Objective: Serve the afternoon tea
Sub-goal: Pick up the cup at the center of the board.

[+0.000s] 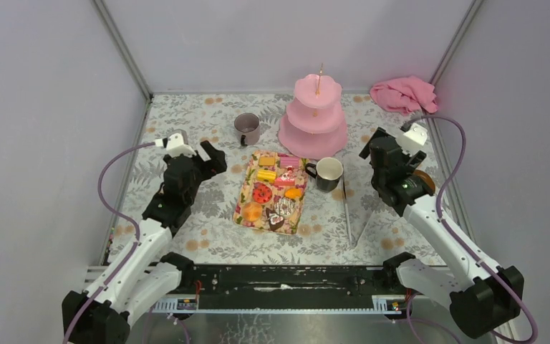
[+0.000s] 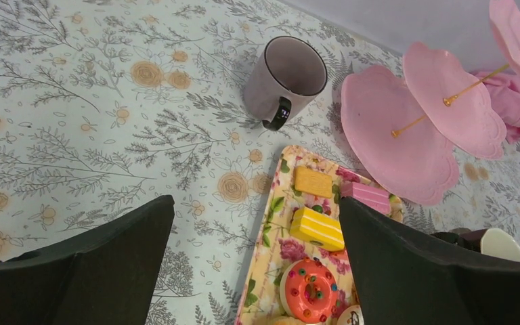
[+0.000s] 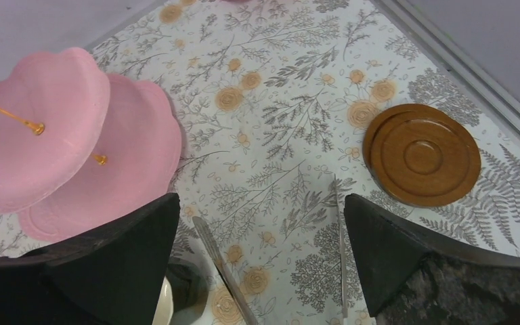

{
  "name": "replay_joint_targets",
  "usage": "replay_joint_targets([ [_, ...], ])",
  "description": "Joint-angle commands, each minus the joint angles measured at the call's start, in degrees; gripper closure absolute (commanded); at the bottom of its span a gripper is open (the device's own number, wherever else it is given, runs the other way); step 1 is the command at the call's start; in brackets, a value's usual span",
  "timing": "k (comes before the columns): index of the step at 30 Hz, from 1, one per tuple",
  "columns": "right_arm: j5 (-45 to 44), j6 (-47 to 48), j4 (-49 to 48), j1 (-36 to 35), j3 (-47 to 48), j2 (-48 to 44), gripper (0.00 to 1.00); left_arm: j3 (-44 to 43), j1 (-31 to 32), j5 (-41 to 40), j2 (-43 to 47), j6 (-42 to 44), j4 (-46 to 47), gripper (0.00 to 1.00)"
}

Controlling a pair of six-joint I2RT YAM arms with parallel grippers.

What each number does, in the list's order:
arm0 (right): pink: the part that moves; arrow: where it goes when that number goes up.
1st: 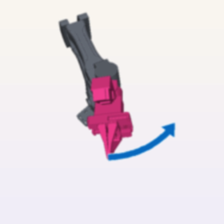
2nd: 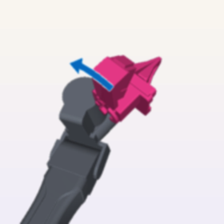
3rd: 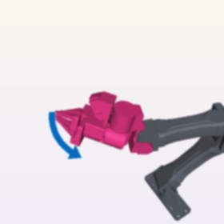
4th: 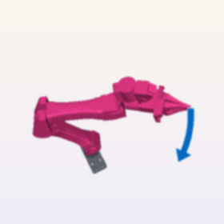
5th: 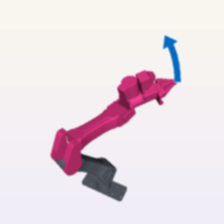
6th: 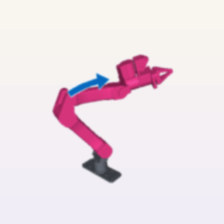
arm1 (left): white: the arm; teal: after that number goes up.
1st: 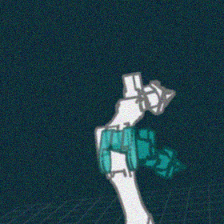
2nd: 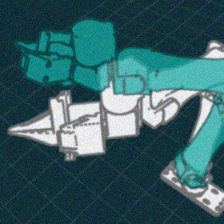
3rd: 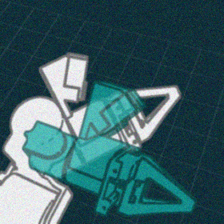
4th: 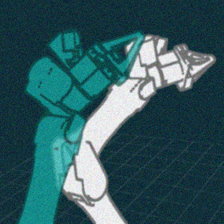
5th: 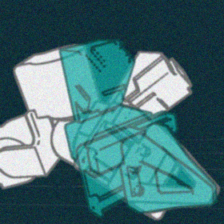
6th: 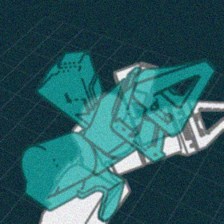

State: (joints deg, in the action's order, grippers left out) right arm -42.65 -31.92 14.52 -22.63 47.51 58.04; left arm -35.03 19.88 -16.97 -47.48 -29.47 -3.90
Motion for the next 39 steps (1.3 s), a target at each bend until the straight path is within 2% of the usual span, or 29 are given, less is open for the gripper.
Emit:
replay_joint_targets([
  [1, -7.9, -3.9, 4.7, -1.2, 3.0, -0.7, 0.01, -2.6, 1.4, -1.1, -0.2, -1.1, -0.8, 0.00],
  [3, -7.1, -4.8, 3.5, -1.2, 2.3, -2.0, 0.00, -3.1, 2.0, -0.8, -0.6, -0.6, -1.1, 0.00],
  [9, -4.7, -11.9, 3.3, -1.2, -0.6, -7.0, 0.12, -5.9, 5.1, 1.0, -2.4, 1.8, -1.5, 0.00],
  [14, -4.3, -21.6, 18.9, -1.2, 4.6, -2.4, 0.14, -8.7, 9.4, 1.3, -5.0, 3.5, -3.0, 0.00],
  [16, -2.3, -22.8, 21.9, -1.2, 3.9, -1.3, 0.14, -9.4, 11.7, 0.6, -5.5, 4.0, -3.4, 0.00],
  [26, 10.3, -18.4, 26.0, -3.5, -2.5, -4.4, 0.13, -10.7, 17.9, 0.4, -7.1, 2.8, -3.4, 0.00],
  [34, 9.7, -17.8, 30.4, -9.3, -2.8, -1.1, 0.15, -11.7, 19.0, 1.8, -7.0, 1.8, -4.5, 0.00],
  [39, 10.8, -16.3, 29.5, -10.6, -3.2, -1.7, 0.14, -11.7, 19.2, 2.9, -7.1, 1.8, -4.5, 0.00],
])
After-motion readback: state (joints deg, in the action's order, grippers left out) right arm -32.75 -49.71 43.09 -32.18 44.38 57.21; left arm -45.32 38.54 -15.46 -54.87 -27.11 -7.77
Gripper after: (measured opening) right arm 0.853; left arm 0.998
